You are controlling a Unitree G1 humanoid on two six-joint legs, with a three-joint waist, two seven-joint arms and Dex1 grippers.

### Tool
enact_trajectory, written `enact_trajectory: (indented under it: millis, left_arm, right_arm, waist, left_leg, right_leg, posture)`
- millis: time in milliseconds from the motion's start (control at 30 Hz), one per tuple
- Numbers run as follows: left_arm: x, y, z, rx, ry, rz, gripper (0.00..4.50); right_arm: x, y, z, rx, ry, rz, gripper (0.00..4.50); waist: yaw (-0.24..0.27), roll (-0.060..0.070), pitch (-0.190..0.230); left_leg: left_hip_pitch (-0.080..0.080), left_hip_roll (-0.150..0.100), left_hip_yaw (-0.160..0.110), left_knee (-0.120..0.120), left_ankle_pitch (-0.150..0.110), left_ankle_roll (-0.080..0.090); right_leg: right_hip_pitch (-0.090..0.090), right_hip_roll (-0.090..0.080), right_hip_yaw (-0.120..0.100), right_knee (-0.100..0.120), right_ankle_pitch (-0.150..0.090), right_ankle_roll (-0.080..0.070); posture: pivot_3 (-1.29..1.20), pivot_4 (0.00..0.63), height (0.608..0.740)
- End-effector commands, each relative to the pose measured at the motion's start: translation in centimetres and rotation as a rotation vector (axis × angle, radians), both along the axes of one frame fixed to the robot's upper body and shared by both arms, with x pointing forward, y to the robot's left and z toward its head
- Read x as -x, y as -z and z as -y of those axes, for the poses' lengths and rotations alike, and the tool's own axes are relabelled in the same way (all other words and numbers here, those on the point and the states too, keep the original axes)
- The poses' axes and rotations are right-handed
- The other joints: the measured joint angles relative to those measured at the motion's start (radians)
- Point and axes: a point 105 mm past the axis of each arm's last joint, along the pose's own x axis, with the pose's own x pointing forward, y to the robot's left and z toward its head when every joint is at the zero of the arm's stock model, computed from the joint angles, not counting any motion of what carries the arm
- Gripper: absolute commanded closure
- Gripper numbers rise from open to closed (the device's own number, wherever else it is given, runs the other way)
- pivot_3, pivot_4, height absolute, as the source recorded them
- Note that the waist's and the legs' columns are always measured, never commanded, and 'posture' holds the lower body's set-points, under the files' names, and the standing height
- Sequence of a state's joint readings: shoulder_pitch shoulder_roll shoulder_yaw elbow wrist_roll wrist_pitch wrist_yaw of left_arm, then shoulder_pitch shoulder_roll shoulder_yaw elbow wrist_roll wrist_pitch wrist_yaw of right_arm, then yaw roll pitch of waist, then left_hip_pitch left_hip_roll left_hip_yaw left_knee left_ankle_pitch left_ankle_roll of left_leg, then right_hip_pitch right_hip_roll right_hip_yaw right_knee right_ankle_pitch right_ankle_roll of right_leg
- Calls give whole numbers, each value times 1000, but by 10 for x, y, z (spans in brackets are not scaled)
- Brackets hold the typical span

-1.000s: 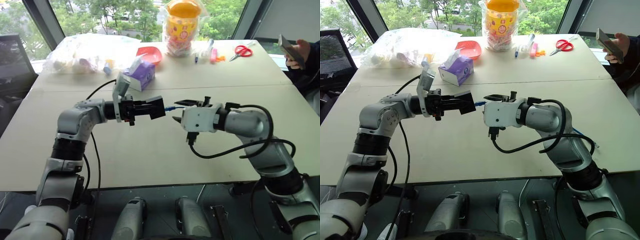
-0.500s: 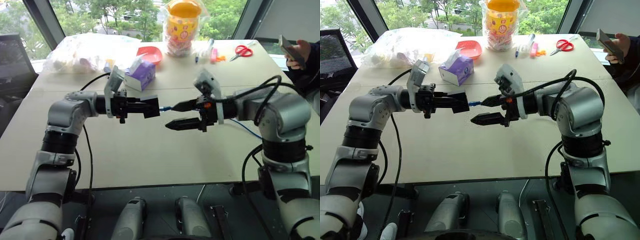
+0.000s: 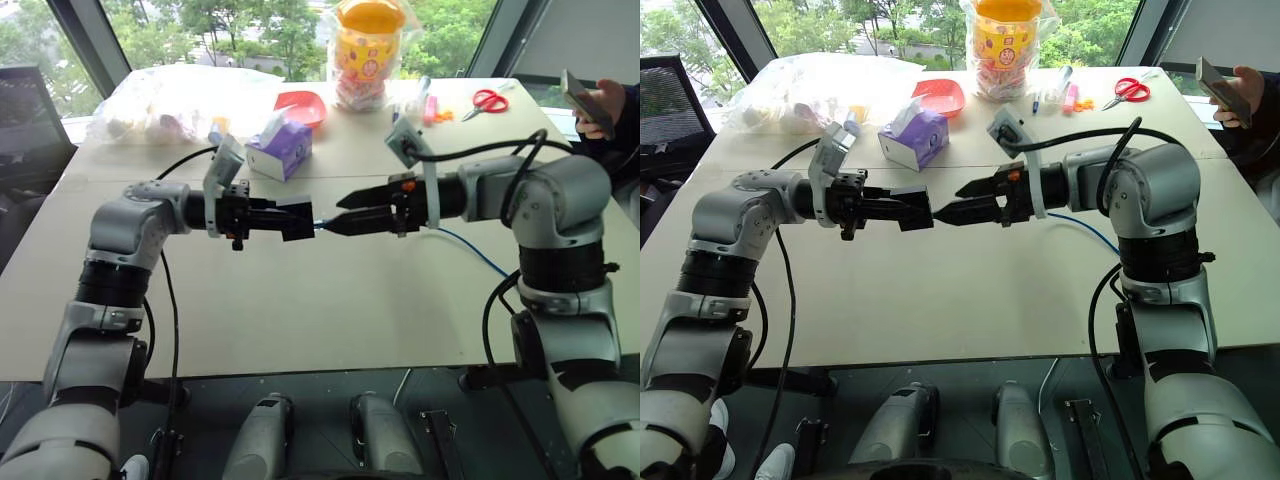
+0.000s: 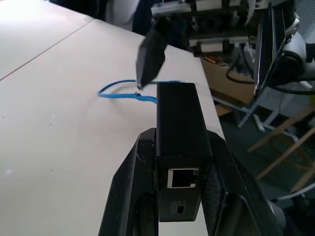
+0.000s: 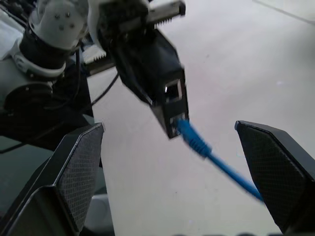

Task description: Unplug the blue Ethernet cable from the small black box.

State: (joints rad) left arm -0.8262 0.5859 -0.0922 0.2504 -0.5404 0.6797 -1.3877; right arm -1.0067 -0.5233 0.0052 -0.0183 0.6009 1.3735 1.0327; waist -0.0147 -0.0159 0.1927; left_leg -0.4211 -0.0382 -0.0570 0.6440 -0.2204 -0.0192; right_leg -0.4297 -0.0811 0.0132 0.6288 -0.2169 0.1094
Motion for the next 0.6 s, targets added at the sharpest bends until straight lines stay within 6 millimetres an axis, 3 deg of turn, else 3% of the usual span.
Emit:
enact_trajectory:
  millis: [33, 367, 467, 600]
  left_arm:
    - [3, -9, 1, -1, 22, 58, 3994]
    - [2, -20, 2, 33, 30, 56, 3994]
    - [2, -20, 2, 30, 32, 56, 3994]
    - [5, -16, 2, 17, 39, 58, 3994]
  right_arm:
    - [2, -20, 0, -97, -20, 0, 58]
    - [1, 22, -8, 81, -25, 39, 58]
    - [-2, 27, -9, 92, -26, 38, 855]
    - [-1, 27, -13, 105, -43, 46, 2915]
  waist:
    - [-1, 0, 0]
    - [-3, 0, 0]
    - [-3, 0, 0]
    - [-3, 0, 0]
  left_leg:
    - [0, 0, 0, 0, 0, 0]
    - [0, 0, 0, 0, 0, 0]
    - [0, 0, 0, 0, 0, 0]
    - [0, 0, 0, 0, 0, 0]
  right_leg:
    - [0, 0, 0, 0, 0, 0]
    - [0, 0, 0, 0, 0, 0]
    - [0, 1, 0, 0, 0, 0]
    - [0, 1, 0, 0, 0, 0]
  posture:
    - [0, 150, 740]
    - [0, 150, 740]
    - [0, 150, 740]
    - [0, 150, 740]
